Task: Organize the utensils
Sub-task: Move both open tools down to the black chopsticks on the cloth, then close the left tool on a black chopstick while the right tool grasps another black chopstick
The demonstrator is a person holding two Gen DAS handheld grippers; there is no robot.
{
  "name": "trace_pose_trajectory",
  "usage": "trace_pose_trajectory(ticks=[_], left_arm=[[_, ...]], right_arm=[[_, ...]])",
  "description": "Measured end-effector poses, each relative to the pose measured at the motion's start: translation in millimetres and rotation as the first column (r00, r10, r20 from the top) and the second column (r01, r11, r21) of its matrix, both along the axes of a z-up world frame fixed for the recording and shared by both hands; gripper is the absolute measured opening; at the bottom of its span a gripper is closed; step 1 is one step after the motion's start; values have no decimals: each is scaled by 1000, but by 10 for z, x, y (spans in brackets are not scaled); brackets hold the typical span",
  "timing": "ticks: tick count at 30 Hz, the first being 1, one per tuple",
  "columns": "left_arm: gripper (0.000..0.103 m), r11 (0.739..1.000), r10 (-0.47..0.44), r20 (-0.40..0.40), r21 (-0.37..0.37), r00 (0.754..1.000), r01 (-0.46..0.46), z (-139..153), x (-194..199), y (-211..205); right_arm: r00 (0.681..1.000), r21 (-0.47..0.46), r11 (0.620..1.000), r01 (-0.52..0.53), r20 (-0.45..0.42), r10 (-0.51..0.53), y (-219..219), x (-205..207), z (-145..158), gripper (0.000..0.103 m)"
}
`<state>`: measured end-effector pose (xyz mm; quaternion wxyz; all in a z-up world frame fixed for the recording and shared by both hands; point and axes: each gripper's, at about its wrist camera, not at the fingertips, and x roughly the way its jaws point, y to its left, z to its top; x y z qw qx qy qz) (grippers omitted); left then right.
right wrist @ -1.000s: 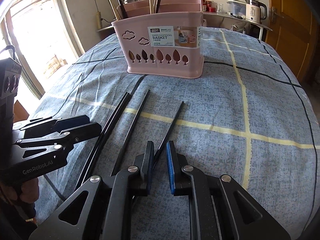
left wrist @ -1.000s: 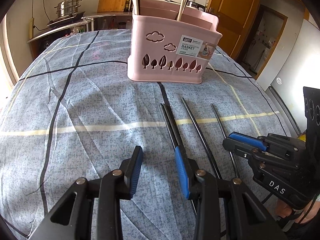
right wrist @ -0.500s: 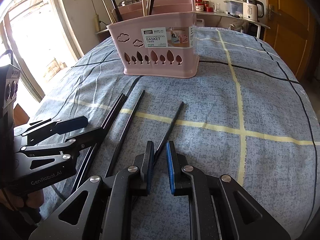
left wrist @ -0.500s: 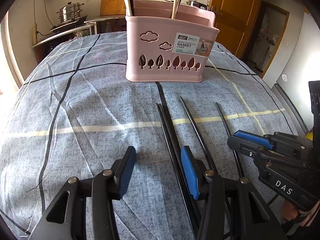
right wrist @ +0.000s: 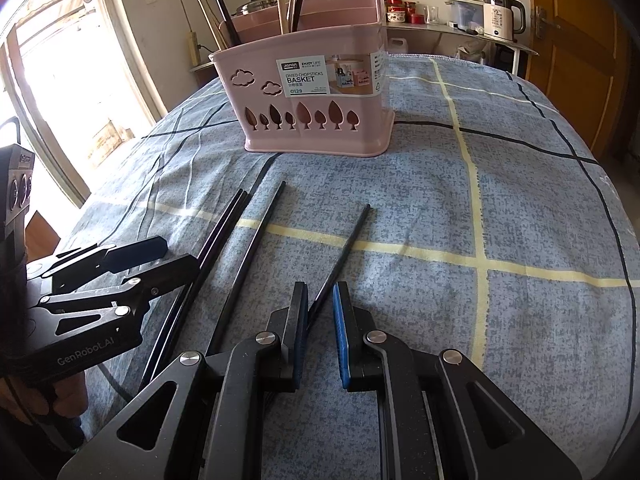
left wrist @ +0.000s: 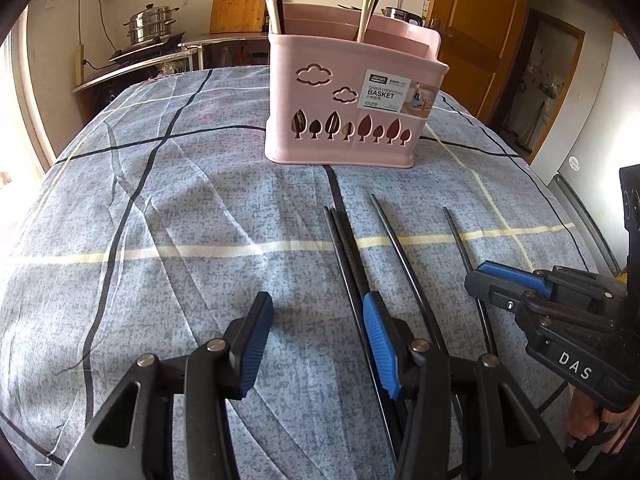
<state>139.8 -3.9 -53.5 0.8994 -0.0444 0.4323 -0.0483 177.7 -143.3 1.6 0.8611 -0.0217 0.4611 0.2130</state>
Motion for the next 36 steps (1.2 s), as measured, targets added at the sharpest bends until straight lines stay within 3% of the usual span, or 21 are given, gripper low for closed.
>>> trace_pose_trajectory(ticks=[6, 11, 13, 16, 17, 18, 22, 28, 36], left_arm=[[51, 999, 33, 1, 25, 999, -33, -5, 82, -2], [48, 996, 10, -4, 83, 1000, -9, -18, 67, -19], [43, 996, -2, -9, 91, 1000, 2, -11, 74, -4], [26, 995, -24, -14, 95, 1000, 25, 4, 86, 86], [17, 995, -28, -19, 94, 999, 30, 7, 93, 136], [15, 995, -32, -24, 92, 999, 34, 11, 100, 186], [14, 996, -67, -55, 63, 996, 70, 25, 139, 301], [19, 999, -41, -79, 9, 996, 42, 39, 332, 353], [22, 997, -43, -61, 57, 997, 47, 33, 419, 150]], right_arm=[[1000, 1, 1000, 1, -1, -1, -5, 10, 4, 13], [1000, -2, 1000, 6, -4, -6, -17, 29, 9, 13], [1000, -3, 1000, 7, -3, -7, -12, 39, 10, 13], [1000, -5, 1000, 2, -5, -2, -19, 49, 12, 13], [1000, -5, 1000, 1, -7, -1, -35, 50, 11, 13], [1000, -8, 1000, 2, -7, -2, -45, 56, 14, 13], [1000, -9, 1000, 18, -15, -18, -103, 111, 16, 13], [997, -19, 998, 67, -28, -67, -109, 330, 16, 13], [995, -46, 994, 97, -24, -98, -12, 473, 4, 10]])
